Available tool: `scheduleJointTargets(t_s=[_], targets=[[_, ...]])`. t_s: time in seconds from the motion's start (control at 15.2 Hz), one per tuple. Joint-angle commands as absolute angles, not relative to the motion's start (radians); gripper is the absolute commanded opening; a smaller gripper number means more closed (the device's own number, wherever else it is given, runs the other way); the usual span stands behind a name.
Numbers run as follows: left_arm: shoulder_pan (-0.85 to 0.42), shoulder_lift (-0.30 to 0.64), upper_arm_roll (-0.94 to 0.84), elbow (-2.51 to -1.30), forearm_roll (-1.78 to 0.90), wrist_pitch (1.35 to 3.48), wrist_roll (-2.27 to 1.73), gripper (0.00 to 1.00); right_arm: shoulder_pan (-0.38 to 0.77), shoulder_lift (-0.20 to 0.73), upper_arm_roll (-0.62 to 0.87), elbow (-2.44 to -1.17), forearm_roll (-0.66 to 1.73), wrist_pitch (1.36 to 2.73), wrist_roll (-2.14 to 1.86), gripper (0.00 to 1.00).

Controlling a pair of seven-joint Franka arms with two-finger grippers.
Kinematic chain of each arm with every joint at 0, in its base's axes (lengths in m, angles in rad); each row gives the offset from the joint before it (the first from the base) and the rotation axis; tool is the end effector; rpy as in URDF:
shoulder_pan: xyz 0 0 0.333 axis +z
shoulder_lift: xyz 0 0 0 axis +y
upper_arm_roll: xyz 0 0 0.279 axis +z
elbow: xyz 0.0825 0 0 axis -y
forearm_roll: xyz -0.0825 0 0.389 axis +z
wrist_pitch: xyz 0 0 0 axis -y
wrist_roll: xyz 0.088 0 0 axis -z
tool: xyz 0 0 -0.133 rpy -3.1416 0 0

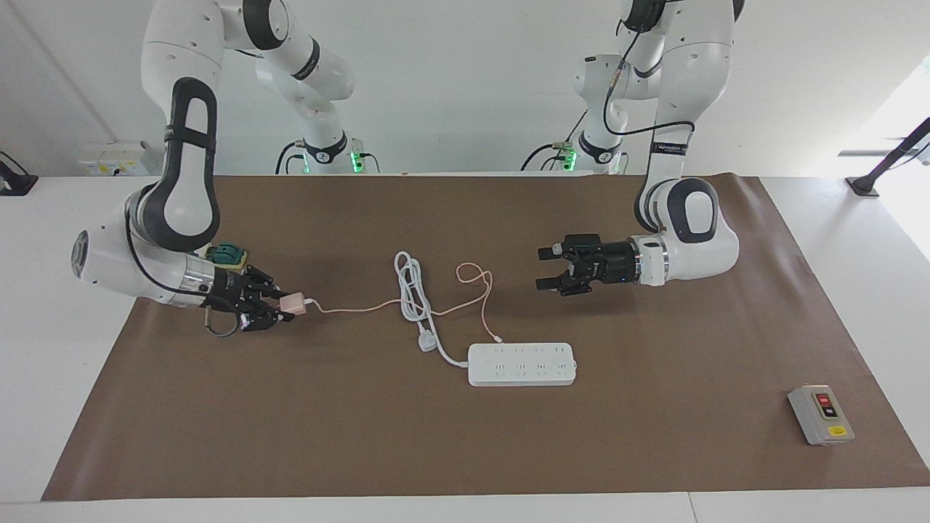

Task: Plug charger into power strip
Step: 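Carry the pink charger toward the power strip while the left gripper approaches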

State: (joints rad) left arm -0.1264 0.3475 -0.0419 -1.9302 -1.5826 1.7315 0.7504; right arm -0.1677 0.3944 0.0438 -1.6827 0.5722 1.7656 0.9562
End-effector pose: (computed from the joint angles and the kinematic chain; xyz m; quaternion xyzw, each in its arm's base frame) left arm 0.5774 -0.2158 0.3100 0.7345 -0.0305 0.0039 0.6779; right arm 0.6182 -0.0167 0.3059 -0.7608 0.5694 0.2468 0.1897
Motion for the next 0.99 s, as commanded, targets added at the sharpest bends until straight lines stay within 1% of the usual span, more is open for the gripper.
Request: scheduleJointTargets(t_s=[0.0, 0.26, 0.4, 0.59, 0.72, 0.92], targets=[[-0.150, 0.367, -0.032, -1.939, -1.629, 1.741, 0.776, 1.00, -0.069, 0.322, 0.041, -1.690, 0.613, 1.769, 1.076, 0.00], [-0.167, 0.393, -0.031, -1.928, -1.664, 1.743, 0.778, 1.00, 0.050, 0.318, 0.041, -1.649, 0.687, 1.810, 1.195, 0.00], [-0.181, 0.394, -0.031, -1.930, -1.680, 1.746, 0.778, 1.00, 0.130, 0.319, 0.041, -1.646, 0.718, 1.874, 1.265, 0.00], [-0.193, 0.413, -0.031, -1.921, -1.715, 1.759, 0.778, 1.00, 0.250, 0.324, 0.041, -1.646, 0.727, 2.006, 1.351, 0.00], [-0.198, 0.419, -0.031, -1.914, -1.717, 1.763, 0.778, 1.00, 0.296, 0.325, 0.041, -1.644, 0.729, 2.046, 1.373, 0.00], [-0.218, 0.449, -0.031, -1.905, -1.730, 1.763, 0.776, 1.00, 0.346, 0.336, 0.041, -1.641, 0.753, 2.066, 1.394, 0.00]])
